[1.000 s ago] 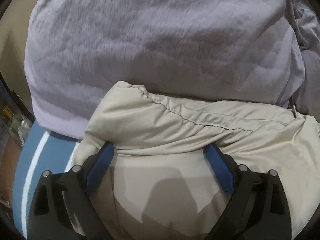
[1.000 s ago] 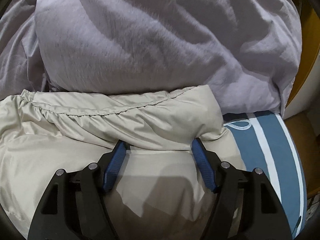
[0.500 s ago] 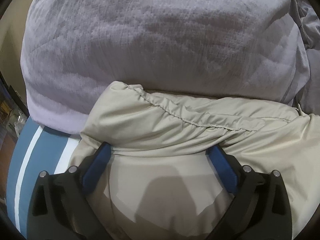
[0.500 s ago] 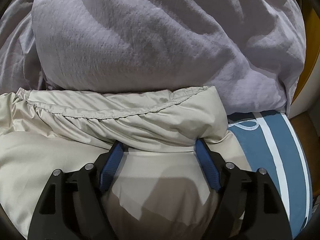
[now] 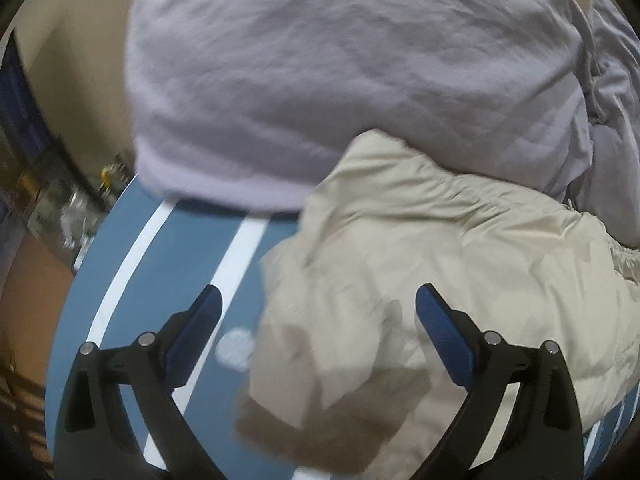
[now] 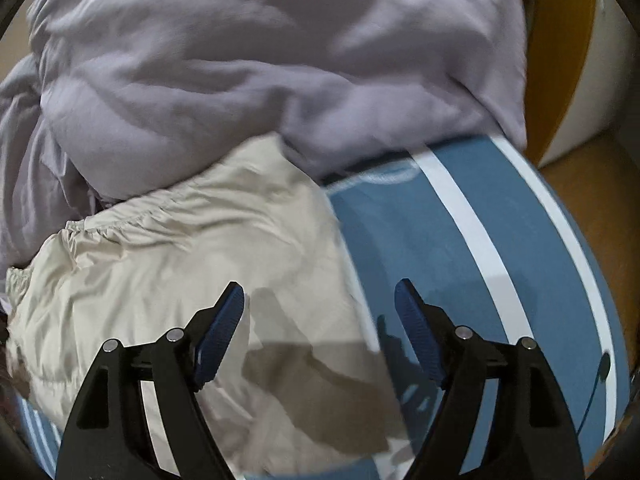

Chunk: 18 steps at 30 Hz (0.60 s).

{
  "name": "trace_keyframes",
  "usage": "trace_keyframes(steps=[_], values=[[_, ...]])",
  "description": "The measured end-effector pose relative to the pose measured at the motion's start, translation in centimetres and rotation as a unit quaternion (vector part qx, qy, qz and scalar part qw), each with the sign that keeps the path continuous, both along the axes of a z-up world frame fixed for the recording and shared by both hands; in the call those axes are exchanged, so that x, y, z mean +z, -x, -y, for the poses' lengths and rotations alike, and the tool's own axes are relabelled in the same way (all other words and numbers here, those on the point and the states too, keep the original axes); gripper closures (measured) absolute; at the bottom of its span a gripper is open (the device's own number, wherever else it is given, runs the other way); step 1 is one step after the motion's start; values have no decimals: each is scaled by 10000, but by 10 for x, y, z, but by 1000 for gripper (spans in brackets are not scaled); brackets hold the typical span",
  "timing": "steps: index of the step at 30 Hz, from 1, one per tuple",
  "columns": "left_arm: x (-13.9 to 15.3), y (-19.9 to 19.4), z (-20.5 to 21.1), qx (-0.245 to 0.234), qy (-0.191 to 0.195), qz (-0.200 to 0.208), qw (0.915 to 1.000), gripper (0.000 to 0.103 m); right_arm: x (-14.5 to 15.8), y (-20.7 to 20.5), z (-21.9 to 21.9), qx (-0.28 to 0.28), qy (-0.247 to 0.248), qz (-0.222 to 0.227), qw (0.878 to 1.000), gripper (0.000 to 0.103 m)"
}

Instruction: Fold large clothes

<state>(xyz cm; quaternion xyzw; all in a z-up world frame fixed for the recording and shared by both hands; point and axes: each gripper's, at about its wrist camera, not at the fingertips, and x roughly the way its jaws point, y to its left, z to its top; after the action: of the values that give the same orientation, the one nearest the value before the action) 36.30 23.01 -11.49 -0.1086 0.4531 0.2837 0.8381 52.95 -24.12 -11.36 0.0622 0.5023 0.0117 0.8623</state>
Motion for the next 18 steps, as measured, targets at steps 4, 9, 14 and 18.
trace_keyframes(steps=[4,9,14,18], values=[[-10,23,-8,365,285,-153,9988,6,-15,10,26,12,-401,-388,9984,24],[-30,48,-12,792,765,-205,9937,6,-35,14,38,239,-938,-731,9926,24],[-44,51,-12,1114,1222,-72,9862,9,-54,6,42,476,-1406,-1018,9837,25],[-36,51,-12,1312,1444,163,9807,14,-65,4,40,598,-1671,-1142,9775,32]])
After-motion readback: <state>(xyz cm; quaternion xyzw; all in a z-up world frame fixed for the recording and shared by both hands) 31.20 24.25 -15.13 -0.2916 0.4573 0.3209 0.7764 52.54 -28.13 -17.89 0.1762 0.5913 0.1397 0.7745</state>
